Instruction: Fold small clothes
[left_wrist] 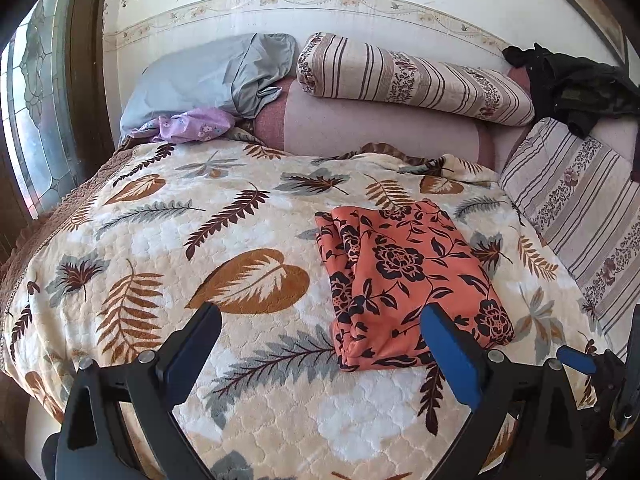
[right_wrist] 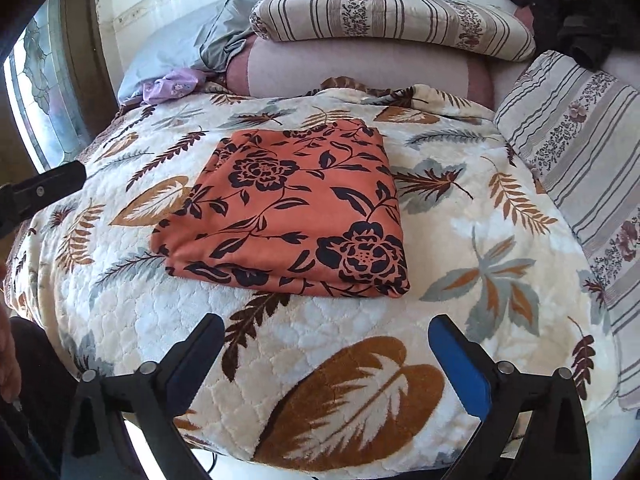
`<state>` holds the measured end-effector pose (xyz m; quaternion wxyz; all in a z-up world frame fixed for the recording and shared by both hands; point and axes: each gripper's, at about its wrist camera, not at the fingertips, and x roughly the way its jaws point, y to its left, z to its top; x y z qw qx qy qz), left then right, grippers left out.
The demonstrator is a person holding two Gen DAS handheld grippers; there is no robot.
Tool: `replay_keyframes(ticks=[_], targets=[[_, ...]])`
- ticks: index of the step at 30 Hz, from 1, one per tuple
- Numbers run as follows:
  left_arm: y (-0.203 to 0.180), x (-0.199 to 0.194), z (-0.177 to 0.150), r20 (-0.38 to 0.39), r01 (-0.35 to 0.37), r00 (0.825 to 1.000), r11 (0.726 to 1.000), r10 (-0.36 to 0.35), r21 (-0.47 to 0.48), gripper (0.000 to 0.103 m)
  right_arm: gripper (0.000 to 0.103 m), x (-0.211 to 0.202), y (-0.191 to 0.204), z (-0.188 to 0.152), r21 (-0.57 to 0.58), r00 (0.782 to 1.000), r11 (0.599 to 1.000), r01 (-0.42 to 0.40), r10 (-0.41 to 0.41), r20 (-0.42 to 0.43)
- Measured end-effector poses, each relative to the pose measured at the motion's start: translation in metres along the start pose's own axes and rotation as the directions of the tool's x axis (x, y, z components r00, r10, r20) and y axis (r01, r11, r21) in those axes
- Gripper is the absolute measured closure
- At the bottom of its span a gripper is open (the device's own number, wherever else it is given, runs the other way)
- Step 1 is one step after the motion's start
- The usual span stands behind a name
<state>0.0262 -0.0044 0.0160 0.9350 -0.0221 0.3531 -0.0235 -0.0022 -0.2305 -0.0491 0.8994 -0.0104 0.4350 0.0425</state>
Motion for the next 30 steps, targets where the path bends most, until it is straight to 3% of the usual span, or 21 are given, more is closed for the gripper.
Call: replay_keyframes(ticks=[12,20,25,30], targets=[[-0.006,0.013,0.008,-0.037,-0.046,0.998,0.999,0.047,0.029,0.004,0.0,-0.021,-0.009,0.026,0.053,0.988,0.996,0.074,-0.08,0.131],[-0.013,0.022,0.016,-0.038,-0.066,0.997,0.997,0.068,0.044,0.004,0.0,-0.009,-0.009,0.034,0.043,0.987,0.996,0.077,-0.083,0.136],[-0.015,0.032,0.021,-0.053,-0.014,0.998,0.999,0.016,0.038,0.004,0.0,-0.002,-0.007,0.038,0.03,0.987,0.997,0.077,-0.081,0.137],[-0.031,0.035,0.023,-0.029,-0.015,0.999,0.995,0.018,0.094,0.004,0.0,0.002,-0.008,0.045,0.027,0.987,0.996,0.082,-0.085,0.136]])
